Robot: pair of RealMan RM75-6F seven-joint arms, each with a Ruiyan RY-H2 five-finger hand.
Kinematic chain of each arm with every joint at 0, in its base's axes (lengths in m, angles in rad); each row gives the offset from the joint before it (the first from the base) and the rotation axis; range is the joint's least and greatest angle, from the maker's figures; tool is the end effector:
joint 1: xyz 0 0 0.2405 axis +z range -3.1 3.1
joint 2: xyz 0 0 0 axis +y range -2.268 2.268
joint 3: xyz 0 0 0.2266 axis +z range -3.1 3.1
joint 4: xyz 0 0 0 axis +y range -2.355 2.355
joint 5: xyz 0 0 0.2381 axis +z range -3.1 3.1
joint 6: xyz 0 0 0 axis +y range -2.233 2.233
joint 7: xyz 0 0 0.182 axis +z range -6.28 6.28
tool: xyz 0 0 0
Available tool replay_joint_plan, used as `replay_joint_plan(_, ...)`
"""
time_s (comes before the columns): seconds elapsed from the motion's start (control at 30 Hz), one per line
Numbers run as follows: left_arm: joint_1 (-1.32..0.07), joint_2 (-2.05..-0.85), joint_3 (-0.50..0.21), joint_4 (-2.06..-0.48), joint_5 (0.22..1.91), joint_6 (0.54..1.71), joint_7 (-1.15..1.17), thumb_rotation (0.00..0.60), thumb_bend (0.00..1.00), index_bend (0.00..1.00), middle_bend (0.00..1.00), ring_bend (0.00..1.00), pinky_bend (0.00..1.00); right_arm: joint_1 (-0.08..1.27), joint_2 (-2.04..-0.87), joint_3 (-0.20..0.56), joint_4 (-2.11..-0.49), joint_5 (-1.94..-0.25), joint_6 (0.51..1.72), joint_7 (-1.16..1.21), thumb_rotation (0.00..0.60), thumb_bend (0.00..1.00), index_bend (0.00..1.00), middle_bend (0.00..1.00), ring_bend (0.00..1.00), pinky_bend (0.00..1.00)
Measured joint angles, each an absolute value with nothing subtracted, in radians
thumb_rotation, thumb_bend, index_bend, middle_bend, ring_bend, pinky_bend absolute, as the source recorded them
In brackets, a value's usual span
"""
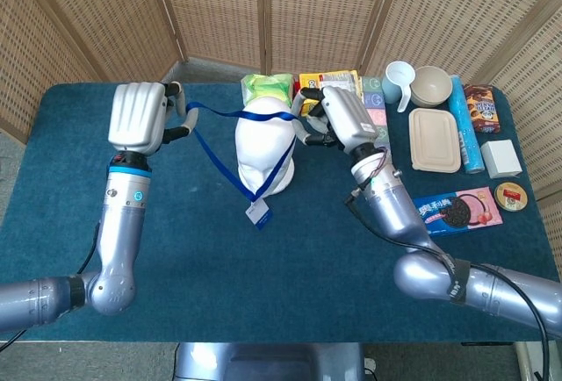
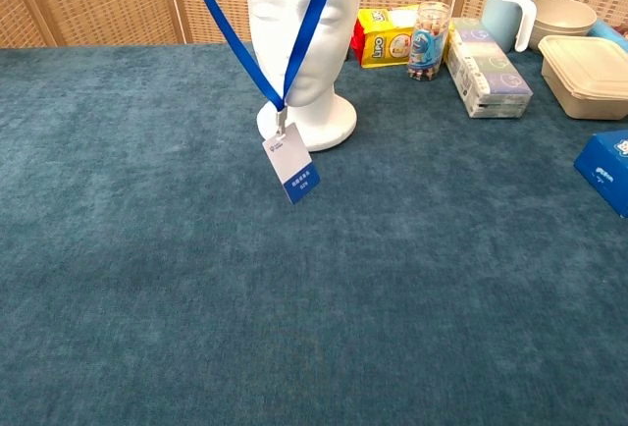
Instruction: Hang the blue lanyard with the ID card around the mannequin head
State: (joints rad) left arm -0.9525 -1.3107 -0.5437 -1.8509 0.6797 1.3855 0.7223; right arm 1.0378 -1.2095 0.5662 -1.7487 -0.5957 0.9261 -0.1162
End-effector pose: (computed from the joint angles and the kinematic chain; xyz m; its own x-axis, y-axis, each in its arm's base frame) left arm 0.0154 0.4117 0.1224 0.2838 -0.2200 0.9333 0.9357 -0.1493 -0.3197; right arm 0.0452 -0.4426 0.0949 -0.1318 -0.1943 0.9721 -0.9347 -0.3023 -0.1871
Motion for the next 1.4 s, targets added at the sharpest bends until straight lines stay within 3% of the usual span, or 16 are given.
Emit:
replay_joint_plan(0.67,-1.065,-1.403,-0.537,-1.671,0.641,1.337,0.726,0.481,0.38,0.7,1.0,1.0,1.0,1.132,-1.272,0.533,-1.517,-0.535,0.83,-0.109,0.6,0.52,0.66,1.0,1.0,1.0)
replay_joint_plan(1.4,-1.098,-1.494,-0.503,-1.453,0.611,1.278,0.694,0.484,0.38,0.7,1.0,1.0,1.0,1.15,-1.318,0.477,-1.319,-0.491,0.753,-0.1,0.6,0.52,0.66,1.0,1.0,1.0)
